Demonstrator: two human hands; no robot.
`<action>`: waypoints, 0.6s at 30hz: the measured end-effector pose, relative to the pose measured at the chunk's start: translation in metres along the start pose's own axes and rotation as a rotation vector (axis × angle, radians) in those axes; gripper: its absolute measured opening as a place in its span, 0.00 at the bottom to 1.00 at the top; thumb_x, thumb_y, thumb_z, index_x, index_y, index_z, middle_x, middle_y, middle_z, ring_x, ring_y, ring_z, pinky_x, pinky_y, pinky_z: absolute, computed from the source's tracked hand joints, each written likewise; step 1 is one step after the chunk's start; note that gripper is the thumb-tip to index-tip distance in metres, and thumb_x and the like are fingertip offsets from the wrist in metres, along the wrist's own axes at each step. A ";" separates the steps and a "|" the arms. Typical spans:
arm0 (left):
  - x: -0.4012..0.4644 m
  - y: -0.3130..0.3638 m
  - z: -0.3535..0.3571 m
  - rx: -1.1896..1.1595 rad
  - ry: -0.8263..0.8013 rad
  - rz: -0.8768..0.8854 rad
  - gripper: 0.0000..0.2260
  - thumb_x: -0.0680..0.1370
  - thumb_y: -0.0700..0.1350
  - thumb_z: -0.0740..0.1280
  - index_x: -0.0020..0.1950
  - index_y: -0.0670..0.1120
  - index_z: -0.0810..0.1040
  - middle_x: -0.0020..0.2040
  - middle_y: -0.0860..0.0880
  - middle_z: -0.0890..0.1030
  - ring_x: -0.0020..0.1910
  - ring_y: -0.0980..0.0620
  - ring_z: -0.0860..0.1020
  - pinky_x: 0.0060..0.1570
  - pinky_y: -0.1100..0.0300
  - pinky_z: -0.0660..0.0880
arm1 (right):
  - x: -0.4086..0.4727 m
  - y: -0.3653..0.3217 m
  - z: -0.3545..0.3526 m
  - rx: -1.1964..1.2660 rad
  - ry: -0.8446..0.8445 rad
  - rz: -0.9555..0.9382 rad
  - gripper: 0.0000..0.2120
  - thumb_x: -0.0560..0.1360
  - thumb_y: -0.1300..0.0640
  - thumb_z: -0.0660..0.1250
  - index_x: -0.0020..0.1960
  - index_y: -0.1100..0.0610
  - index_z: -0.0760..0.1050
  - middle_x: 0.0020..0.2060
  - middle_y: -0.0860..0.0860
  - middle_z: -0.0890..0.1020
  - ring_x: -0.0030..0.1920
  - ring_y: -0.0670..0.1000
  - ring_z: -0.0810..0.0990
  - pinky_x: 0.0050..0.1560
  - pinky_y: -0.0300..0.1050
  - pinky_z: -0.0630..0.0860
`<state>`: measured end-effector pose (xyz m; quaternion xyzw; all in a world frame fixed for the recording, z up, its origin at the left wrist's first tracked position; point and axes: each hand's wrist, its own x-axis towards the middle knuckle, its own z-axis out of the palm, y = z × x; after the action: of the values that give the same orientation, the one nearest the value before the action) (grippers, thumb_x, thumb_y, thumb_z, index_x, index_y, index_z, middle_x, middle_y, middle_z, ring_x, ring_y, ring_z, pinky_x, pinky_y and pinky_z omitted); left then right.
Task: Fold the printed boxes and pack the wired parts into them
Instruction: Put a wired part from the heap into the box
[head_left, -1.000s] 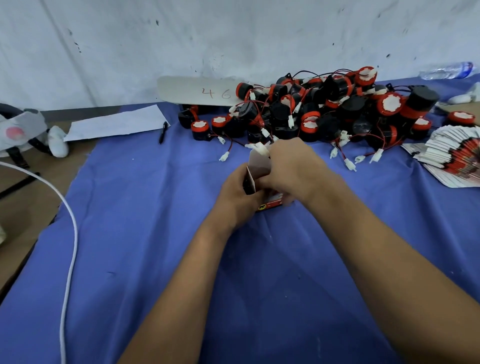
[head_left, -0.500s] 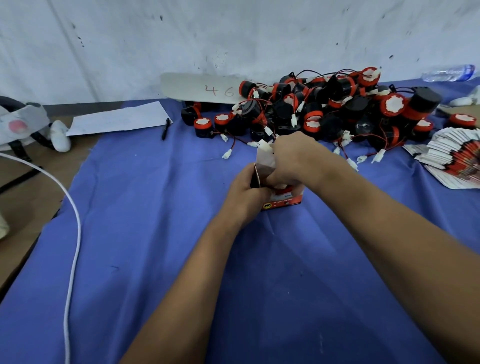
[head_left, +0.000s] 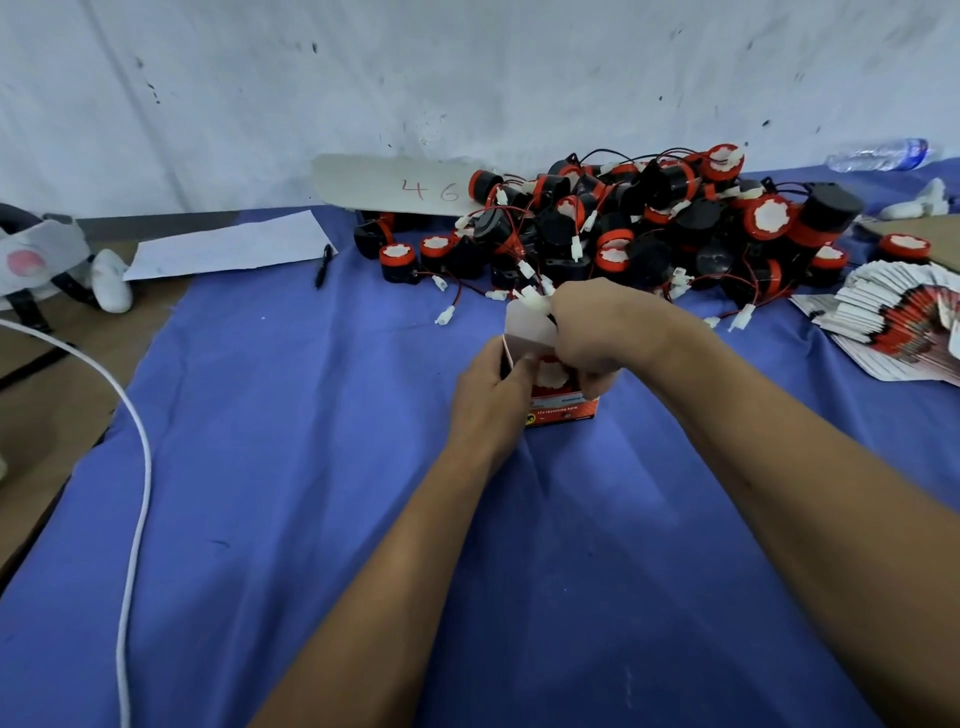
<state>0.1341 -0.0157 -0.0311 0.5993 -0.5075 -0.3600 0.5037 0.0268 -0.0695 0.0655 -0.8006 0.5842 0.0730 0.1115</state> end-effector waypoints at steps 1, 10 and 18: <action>0.002 -0.001 0.001 0.016 0.008 0.003 0.10 0.78 0.49 0.65 0.57 0.50 0.81 0.52 0.54 0.85 0.54 0.52 0.82 0.56 0.48 0.81 | -0.001 0.000 -0.001 0.000 -0.006 -0.004 0.11 0.74 0.65 0.71 0.37 0.57 0.72 0.14 0.45 0.73 0.18 0.44 0.76 0.20 0.36 0.68; 0.012 -0.003 0.001 0.029 0.034 -0.063 0.10 0.76 0.43 0.75 0.57 0.48 0.82 0.51 0.51 0.86 0.52 0.49 0.84 0.57 0.44 0.81 | -0.014 0.011 -0.007 -0.078 0.354 -0.106 0.16 0.76 0.65 0.66 0.32 0.60 0.67 0.29 0.55 0.72 0.31 0.54 0.70 0.31 0.44 0.69; 0.013 -0.004 -0.003 -0.009 0.010 -0.072 0.11 0.77 0.40 0.75 0.58 0.44 0.81 0.52 0.47 0.87 0.52 0.47 0.85 0.55 0.43 0.83 | -0.023 -0.007 0.010 0.041 0.486 -0.119 0.06 0.76 0.67 0.65 0.47 0.61 0.81 0.41 0.57 0.82 0.37 0.54 0.77 0.42 0.49 0.80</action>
<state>0.1410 -0.0276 -0.0333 0.6166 -0.4816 -0.3772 0.4956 0.0262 -0.0440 0.0624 -0.8253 0.5469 -0.1402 -0.0120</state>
